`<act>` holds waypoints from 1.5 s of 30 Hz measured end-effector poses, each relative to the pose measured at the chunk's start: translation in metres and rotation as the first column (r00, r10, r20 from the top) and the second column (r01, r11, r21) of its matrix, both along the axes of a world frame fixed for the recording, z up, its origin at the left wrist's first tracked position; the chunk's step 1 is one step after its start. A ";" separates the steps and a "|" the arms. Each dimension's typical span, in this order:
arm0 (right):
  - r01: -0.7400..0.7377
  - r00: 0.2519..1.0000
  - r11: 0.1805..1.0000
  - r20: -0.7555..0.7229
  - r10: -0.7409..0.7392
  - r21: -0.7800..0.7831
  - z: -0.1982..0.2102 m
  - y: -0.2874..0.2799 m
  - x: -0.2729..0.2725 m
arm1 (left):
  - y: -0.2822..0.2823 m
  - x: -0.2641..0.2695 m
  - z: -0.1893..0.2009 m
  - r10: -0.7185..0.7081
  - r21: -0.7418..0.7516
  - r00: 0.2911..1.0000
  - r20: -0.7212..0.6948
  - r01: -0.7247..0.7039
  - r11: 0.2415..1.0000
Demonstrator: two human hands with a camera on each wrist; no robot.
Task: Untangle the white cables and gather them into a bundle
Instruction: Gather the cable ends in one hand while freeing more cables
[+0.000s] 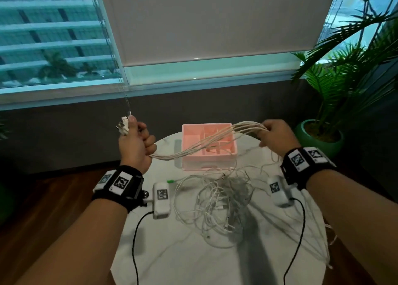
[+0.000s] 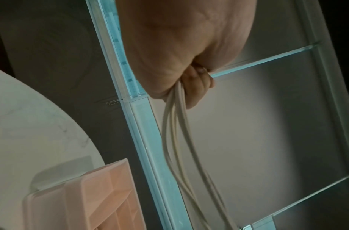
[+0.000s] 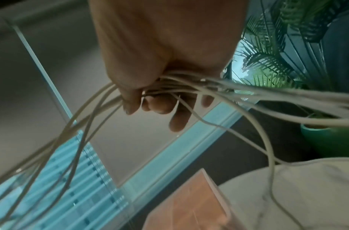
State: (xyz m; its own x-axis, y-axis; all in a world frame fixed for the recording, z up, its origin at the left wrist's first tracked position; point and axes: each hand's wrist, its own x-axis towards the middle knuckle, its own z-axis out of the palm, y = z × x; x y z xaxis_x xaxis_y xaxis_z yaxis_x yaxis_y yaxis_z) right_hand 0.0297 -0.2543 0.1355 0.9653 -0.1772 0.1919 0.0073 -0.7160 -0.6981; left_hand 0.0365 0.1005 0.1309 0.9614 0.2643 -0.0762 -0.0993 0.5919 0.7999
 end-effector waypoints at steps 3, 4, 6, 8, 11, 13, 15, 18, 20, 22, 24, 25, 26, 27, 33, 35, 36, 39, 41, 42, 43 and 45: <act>-0.080 0.997 0.991 -0.009 0.079 -0.106 0.025 -0.013 -0.008 | -0.002 0.001 -0.010 0.001 -0.001 1.000 -0.027 -0.001 1.000; -0.107 0.993 0.980 -0.060 0.098 -0.169 0.024 -0.019 -0.013 | -0.002 0.001 -0.012 0.000 -0.003 0.999 -0.032 -0.001 1.000; -0.147 0.973 0.943 -0.213 0.084 -0.297 0.007 -0.034 -0.023 | -0.006 0.001 -0.014 -0.022 -0.004 0.999 -0.034 0.022 1.000; -0.187 0.927 0.899 -0.374 0.028 -0.397 -0.024 -0.058 -0.032 | -0.017 0.000 -0.013 -0.056 0.022 0.998 -0.030 0.057 0.998; -0.220 0.810 0.920 -0.586 -0.013 -0.324 -0.053 -0.093 -0.052 | -0.034 0.002 -0.012 -0.055 0.059 0.998 -0.026 0.056 0.997; -0.203 0.784 0.923 -0.619 -0.046 -0.326 -0.057 -0.108 -0.066 | -0.040 0.004 -0.013 -0.032 0.042 0.999 -0.026 0.033 0.999; -0.164 0.790 0.923 -0.607 -0.088 -0.348 -0.060 -0.120 -0.076 | -0.044 0.007 -0.014 -0.012 0.021 1.000 -0.028 0.013 1.000; 0.031 0.854 0.982 -0.506 -0.124 -0.187 -0.060 -0.128 -0.081 | -0.051 0.010 -0.017 -0.015 0.023 0.999 -0.037 0.016 1.000; 0.238 0.924 0.966 -0.329 -0.194 0.098 -0.046 -0.120 -0.075 | -0.057 0.011 -0.020 -0.038 0.057 0.999 -0.031 0.040 0.998; 0.306 0.949 0.901 -0.179 -0.261 0.307 -0.015 -0.104 -0.064 | -0.061 0.010 -0.022 -0.063 0.102 0.998 -0.030 0.065 0.993; 0.246 0.961 0.886 0.021 -0.276 0.393 0.021 -0.089 -0.048 | -0.061 0.009 -0.025 -0.076 0.125 0.996 -0.037 0.080 0.989; 0.203 0.949 0.876 0.132 -0.286 0.437 0.038 -0.082 -0.041 | -0.060 0.008 -0.025 -0.077 0.123 0.996 -0.040 0.082 0.989; 0.153 0.925 0.854 0.232 -0.301 0.496 0.054 -0.075 -0.034 | -0.057 0.008 -0.026 -0.076 0.111 0.996 -0.045 0.080 0.991; 0.104 0.896 0.839 0.315 -0.312 0.534 0.069 -0.068 -0.030 | -0.054 0.008 -0.026 -0.072 0.094 0.996 -0.048 0.076 0.993; -0.010 0.985 0.939 0.167 -0.051 0.343 0.060 -0.044 -0.011 | -0.031 0.006 -0.027 0.000 0.121 0.997 -0.073 0.009 0.993; 0.009 0.998 0.941 -0.065 0.013 0.339 0.032 -0.046 -0.016 | -0.020 0.005 -0.030 0.041 0.134 0.995 -0.088 -0.029 0.991; 0.031 0.991 0.946 -0.132 0.012 0.323 0.018 -0.049 -0.018 | -0.014 0.004 -0.031 0.064 0.138 0.993 -0.096 -0.051 0.989; 0.088 0.978 0.993 -0.195 -0.070 0.085 -0.017 -0.068 -0.022 | 0.007 0.003 -0.033 0.144 0.130 0.983 -0.110 -0.130 0.983; 0.028 0.965 0.997 -0.257 -0.047 -0.077 -0.037 -0.079 -0.028 | 0.020 0.004 -0.034 0.193 0.103 0.975 -0.113 -0.182 0.978; -0.019 0.953 0.990 -0.303 -0.024 -0.139 -0.047 -0.083 -0.032 | 0.026 0.005 -0.034 0.220 0.092 0.969 -0.116 -0.210 0.973; -0.062 0.936 0.979 -0.351 -0.011 -0.196 -0.056 -0.083 -0.036 | 0.032 0.006 -0.033 0.248 0.087 0.962 -0.118 -0.239 0.967; -0.114 0.896 0.956 -0.444 -0.018 -0.269 -0.073 -0.086 -0.042 | 0.041 0.009 -0.029 0.303 0.086 0.945 -0.124 -0.294 0.952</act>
State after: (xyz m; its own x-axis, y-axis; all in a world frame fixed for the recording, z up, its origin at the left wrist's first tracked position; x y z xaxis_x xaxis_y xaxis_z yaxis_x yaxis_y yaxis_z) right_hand -0.0119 -0.3399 0.0621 0.9675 -0.1306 -0.2167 -0.2111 -0.8887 -0.4070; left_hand 0.0450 0.1413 0.1020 0.8200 0.5461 -0.1714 -0.1526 0.4972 0.8541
